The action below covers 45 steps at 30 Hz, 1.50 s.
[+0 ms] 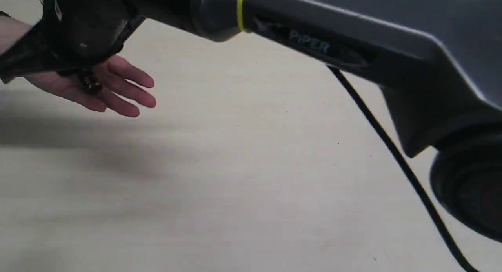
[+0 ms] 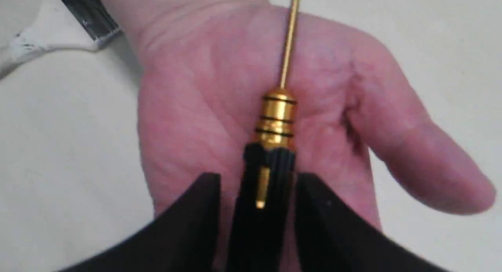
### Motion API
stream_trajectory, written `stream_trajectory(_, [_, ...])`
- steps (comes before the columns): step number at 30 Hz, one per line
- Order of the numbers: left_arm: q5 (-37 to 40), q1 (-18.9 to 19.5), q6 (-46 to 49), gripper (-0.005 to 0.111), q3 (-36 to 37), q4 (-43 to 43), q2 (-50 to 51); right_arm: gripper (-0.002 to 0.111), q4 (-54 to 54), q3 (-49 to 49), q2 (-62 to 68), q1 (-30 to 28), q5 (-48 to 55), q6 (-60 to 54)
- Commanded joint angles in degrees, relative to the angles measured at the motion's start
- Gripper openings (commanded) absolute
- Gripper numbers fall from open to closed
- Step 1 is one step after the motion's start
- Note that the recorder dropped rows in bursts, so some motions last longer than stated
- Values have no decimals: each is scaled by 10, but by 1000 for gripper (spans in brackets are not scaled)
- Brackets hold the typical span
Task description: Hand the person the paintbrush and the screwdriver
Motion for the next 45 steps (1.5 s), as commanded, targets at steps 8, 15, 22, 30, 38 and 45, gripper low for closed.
stream_trajectory(8, [-3,-5,-1,0,1,0,-1,36,-33,-4,-4,-3,39,-4])
stream_trajectory(15, [-3,-5,-1,0,1,0,-1,4,-67,-4,-52,-1,134,-2])
stream_trajectory(22, [-3,-5,-1,0,1,-2,-1,4,-121,-3,-149,37,137,-5])
stream_trajectory(30, [-3,-5,-1,0,1,-2,-1,4,-166,61,-292,102,137,0])
stream_trajectory(38, [-3,-5,-1,0,1,-2,-1,4,-265,195,-450,168,150,95])
stream_trajectory(45, [-3,-5,-1,0,1,-2,-1,4,-389,395,-605,225,182,263])
